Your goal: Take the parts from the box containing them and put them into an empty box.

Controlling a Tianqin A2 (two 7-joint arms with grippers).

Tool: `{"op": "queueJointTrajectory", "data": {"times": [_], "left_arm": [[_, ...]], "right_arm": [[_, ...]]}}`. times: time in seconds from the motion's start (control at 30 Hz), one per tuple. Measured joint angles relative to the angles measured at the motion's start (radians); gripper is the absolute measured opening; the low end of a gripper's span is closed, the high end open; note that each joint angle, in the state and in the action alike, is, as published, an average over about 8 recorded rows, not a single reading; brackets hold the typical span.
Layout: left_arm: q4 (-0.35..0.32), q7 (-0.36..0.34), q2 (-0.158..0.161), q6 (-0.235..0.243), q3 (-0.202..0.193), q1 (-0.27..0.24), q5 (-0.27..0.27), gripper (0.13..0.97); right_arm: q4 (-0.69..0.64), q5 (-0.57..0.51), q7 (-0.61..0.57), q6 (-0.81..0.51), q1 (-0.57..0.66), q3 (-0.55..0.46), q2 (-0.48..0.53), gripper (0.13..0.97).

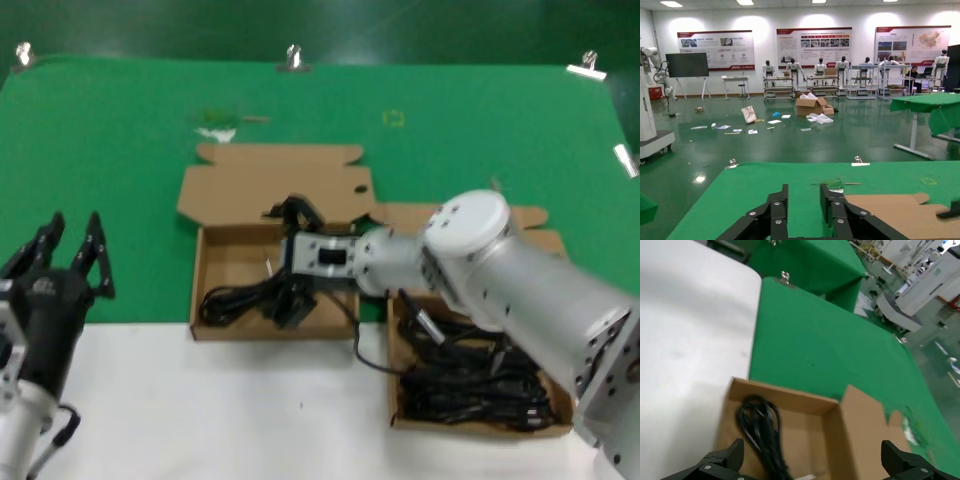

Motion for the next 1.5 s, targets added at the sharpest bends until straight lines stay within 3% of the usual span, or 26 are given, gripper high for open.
{"op": "queueJointTrajectory", "data": {"times": [0.17, 0.47, 0.73, 1.03, 1.17, 1.5], "left_arm": [[0.000, 0.000, 0.000, 0.000, 0.000, 0.000, 0.000, 0.287], [0.000, 0.000, 0.000, 0.000, 0.000, 0.000, 0.000, 0.454], [0.000, 0.000, 0.000, 0.000, 0.000, 0.000, 0.000, 0.670], [0.000, 0.000, 0.000, 0.000, 0.000, 0.000, 0.000, 0.835], [0.000, 0.000, 0.000, 0.000, 0.000, 0.000, 0.000, 0.835], [0.000, 0.001, 0.000, 0.000, 0.000, 0.000, 0.000, 0.937]], "right_arm": [[0.062, -0.017, 0.032, 0.026, -0.051, 0.053, 0.014, 0.939], [0.216, -0.059, 0.112, 0.089, -0.176, 0.183, 0.047, 0.965], [0.361, -0.098, 0.187, 0.149, -0.295, 0.305, 0.079, 0.966], [0.526, -0.142, 0.273, 0.216, -0.429, 0.443, 0.115, 0.966], [0.599, -0.162, 0.311, 0.247, -0.488, 0.505, 0.131, 0.966], [0.781, -0.211, 0.404, 0.321, -0.636, 0.659, 0.171, 0.966]]}}
